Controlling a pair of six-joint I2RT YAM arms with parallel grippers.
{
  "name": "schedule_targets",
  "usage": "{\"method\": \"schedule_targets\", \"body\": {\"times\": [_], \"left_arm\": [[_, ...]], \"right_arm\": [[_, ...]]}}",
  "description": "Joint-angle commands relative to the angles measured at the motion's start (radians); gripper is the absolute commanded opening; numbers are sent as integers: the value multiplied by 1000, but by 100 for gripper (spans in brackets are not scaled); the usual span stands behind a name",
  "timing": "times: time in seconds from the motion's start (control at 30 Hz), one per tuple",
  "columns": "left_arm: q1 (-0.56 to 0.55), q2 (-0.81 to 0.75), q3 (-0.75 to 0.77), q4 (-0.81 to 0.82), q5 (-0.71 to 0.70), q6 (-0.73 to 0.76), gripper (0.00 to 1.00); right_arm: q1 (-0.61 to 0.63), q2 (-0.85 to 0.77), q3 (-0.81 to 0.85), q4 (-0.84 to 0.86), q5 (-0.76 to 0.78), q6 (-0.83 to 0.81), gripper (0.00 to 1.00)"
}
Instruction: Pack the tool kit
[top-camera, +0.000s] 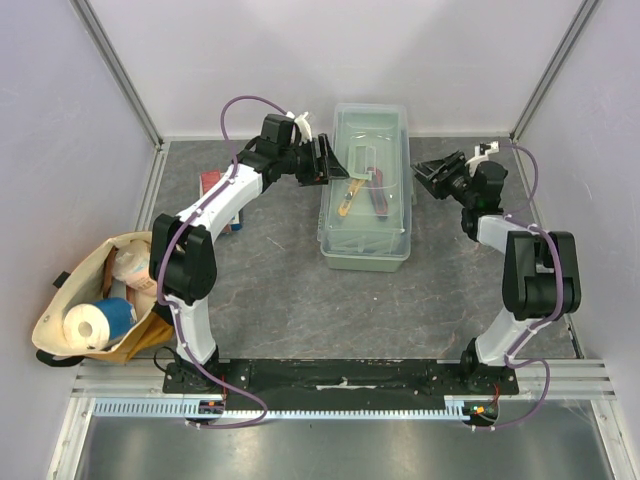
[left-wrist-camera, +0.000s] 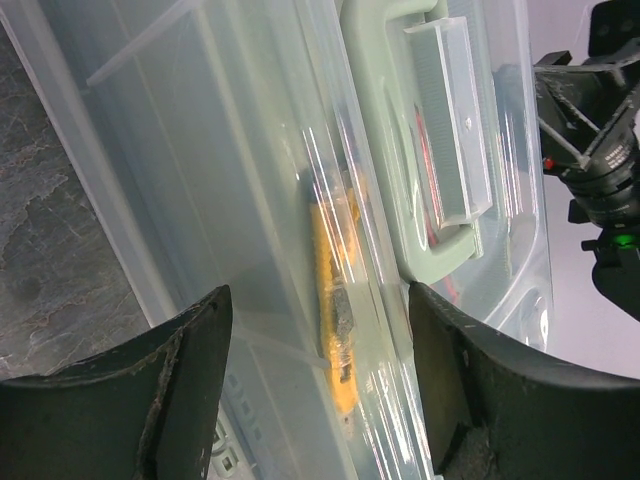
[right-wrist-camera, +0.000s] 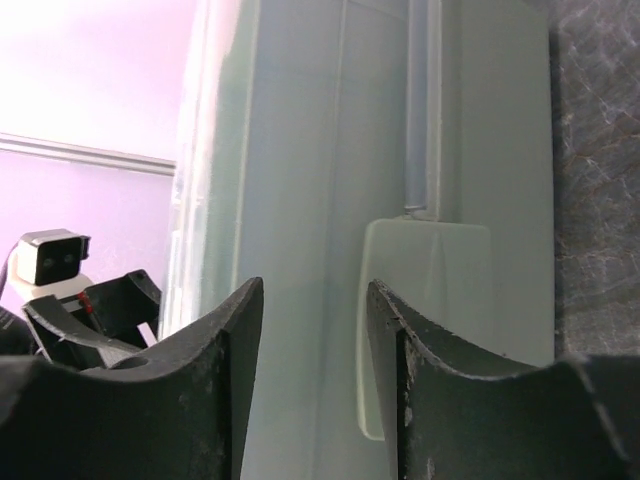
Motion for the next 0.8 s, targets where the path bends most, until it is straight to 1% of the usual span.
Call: {"method": "schedule_targets", "body": {"times": [0.0,0.27,0.37,0.4,0.5,0.6,0.7,0.73,0.77], "left_arm": [[-39,87,-9,-9,-3,24,72],[-44,92,-6,-12,-6,28,72],[-44,95,-1,-15,-9,29,72],[-45,97,0,-18,-12,29,72],[-45,92,14,-37,-36,35,72],[-45,80,23,-54,-61,49,72],[-45,71,32,-69,-84,57,72],[-45,71,34,-74,-89,57,72],[-47,69,37,-77,-93,57,72]], "right_arm": [[70,46,2,28,-133,17,50],[71,90,-10,40,-134,46,31],[71,97,-22,39,-130,48,26],[71,94,-22,30,-127,43,26],[65,58,10,-77,-93,-24,26],[48,26,89,-249,-47,-103,26],[44,6,162,-369,-15,-169,25],[9,2,177,-398,-1,-181,25],[-1,-6,191,-418,10,-193,24]]}}
